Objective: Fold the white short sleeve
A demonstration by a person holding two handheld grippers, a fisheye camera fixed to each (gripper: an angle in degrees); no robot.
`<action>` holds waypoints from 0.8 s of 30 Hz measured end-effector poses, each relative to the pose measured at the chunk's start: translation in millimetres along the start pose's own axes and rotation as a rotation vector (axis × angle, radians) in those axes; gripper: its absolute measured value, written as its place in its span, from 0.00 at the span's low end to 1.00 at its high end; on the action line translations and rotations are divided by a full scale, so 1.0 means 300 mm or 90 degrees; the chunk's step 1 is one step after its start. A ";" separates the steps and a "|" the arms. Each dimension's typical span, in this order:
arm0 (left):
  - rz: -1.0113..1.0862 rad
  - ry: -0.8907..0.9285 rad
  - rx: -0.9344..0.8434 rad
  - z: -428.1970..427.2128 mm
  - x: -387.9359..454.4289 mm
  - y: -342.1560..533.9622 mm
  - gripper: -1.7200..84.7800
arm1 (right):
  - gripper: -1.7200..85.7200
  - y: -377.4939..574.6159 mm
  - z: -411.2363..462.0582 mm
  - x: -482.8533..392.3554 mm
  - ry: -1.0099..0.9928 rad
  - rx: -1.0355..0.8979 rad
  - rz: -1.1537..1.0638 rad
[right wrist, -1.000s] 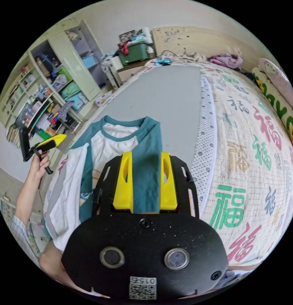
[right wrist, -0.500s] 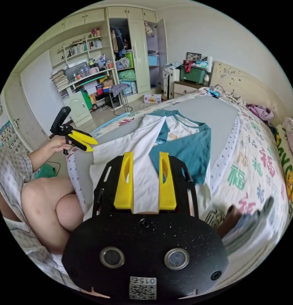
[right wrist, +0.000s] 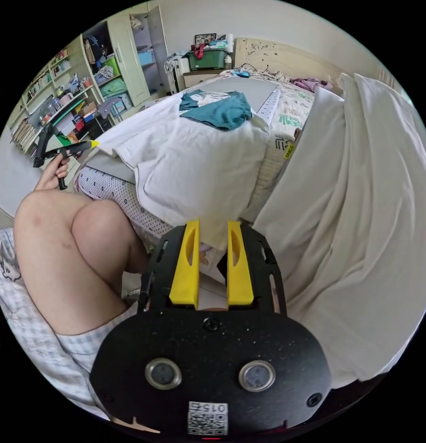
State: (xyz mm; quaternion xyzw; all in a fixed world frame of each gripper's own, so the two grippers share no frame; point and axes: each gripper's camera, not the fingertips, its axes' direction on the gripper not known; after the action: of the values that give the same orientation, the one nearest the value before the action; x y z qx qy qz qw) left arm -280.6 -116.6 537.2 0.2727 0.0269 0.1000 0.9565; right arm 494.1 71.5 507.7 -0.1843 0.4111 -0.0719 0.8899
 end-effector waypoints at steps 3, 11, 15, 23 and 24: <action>-0.043 -0.037 0.040 -0.166 -0.045 0.142 0.02 | 0.13 0.004 0.022 -0.014 0.000 -0.018 0.006; -0.164 -0.030 0.033 -0.303 -0.198 0.472 0.02 | 0.13 -0.014 0.036 -0.031 -0.012 -0.023 0.031; -0.162 -0.036 0.014 -0.260 -0.190 0.506 0.02 | 0.14 -0.023 0.030 -0.038 -0.002 -0.040 0.030; -0.194 -0.062 0.037 -0.323 -0.208 0.554 0.07 | 0.13 -0.043 -0.017 -0.029 -0.019 -0.026 0.037; -0.187 -0.077 0.046 -0.343 -0.201 0.548 0.07 | 0.13 -0.051 -0.032 -0.029 -0.012 -0.015 0.035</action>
State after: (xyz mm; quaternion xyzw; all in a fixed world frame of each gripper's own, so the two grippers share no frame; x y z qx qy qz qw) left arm -379.6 60.9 536.2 0.3055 0.0124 -0.0584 0.9503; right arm 481.6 57.2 514.0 -0.1838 0.4082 -0.0408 0.8933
